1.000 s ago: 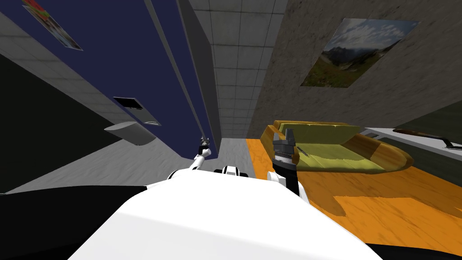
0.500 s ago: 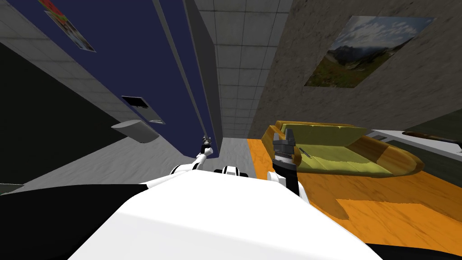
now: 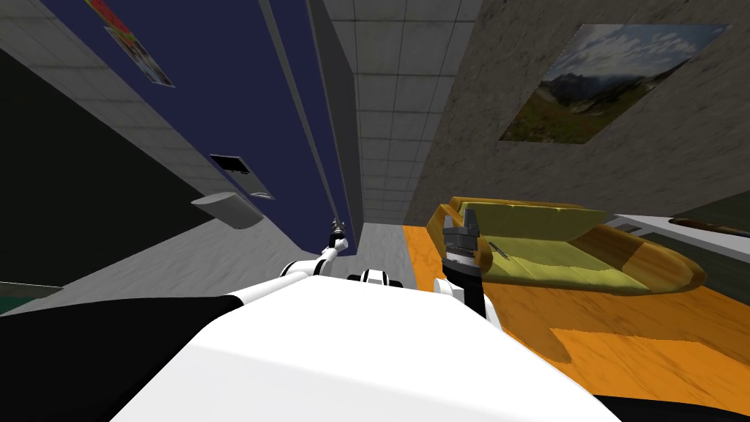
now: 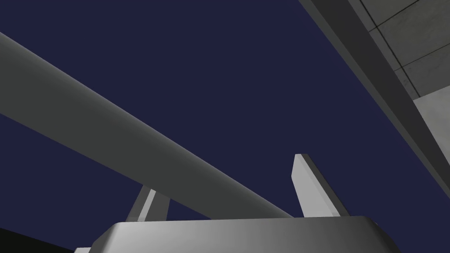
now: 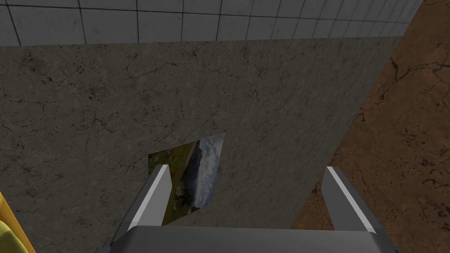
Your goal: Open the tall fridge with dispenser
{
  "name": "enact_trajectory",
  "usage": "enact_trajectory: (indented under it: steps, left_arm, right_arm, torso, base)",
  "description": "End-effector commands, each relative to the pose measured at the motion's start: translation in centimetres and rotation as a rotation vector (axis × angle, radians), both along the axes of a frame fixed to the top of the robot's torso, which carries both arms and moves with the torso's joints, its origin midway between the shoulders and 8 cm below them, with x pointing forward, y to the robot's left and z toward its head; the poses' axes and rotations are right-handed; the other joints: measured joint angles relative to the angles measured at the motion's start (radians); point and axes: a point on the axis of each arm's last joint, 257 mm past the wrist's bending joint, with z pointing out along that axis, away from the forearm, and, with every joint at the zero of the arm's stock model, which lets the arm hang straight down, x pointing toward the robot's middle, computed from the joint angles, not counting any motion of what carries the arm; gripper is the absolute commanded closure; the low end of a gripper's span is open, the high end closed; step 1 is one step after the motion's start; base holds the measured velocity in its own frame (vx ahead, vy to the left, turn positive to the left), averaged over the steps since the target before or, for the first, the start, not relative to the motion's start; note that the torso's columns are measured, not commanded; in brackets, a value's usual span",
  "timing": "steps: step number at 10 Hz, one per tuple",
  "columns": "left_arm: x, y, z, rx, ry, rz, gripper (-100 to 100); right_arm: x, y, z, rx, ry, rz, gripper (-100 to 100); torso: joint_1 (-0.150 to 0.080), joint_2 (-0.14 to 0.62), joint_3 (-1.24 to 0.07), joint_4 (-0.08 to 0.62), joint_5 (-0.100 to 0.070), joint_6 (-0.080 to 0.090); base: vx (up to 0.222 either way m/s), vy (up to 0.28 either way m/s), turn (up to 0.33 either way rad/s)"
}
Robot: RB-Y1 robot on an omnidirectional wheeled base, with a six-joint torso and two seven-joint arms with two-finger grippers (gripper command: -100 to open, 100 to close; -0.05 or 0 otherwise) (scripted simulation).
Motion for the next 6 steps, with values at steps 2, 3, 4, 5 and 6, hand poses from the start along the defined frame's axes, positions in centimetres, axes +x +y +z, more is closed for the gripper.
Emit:
enact_trajectory:
  steps: [2, 3, 4, 5, 6]
  left_arm:
    - [0.9, -2.0, 0.4, 0.001, -0.01, -0.055, 100]
    - [1.3, -3.0, 0.7, -0.007, -0.018, -0.089, 100]
    - [1.6, -4.1, 0.7, 0.007, -0.015, -0.117, 100]
    - [1.9, -5.3, 1.0, 0.001, -0.021, -0.155, 100]
    - [2.1, -6.0, 1.0, 0.01, -0.019, -0.174, 100]
  right_arm:
    - [0.0, 0.0, 0.0, 0.0, 0.0, 0.0, 0]
    - [0.0, 0.0, 0.0, 0.0, 0.0, 0.0, 0]
    - [0.0, 0.0, 0.0, 0.0, 0.0, 0.0, 0]
    - [0.0, 0.0, 0.0, 0.0, 0.0, 0.0, 0]
    - [0.0, 0.0, 0.0, 0.0, 0.0, 0.0, 0]
  torso:
    - [0.0, 0.0, 0.0, 0.001, 0.0, 0.0]
    - [0.007, 0.005, 0.002, 0.002, 0.0, -0.003]
    - [0.013, 0.009, 0.005, 0.004, 0.001, -0.007]
    - [0.009, 0.004, 0.003, 0.004, 0.001, -0.005]
    - [0.01, 0.001, 0.001, 0.005, -0.001, -0.006]
  base:
    - [-0.055, 0.054, 0.055]
    - [-0.212, 0.16, 0.13]
    - [-0.174, 0.11, 0.052]
    - [-0.168, 0.142, 0.096]
    - [-0.131, 0.118, 0.05]
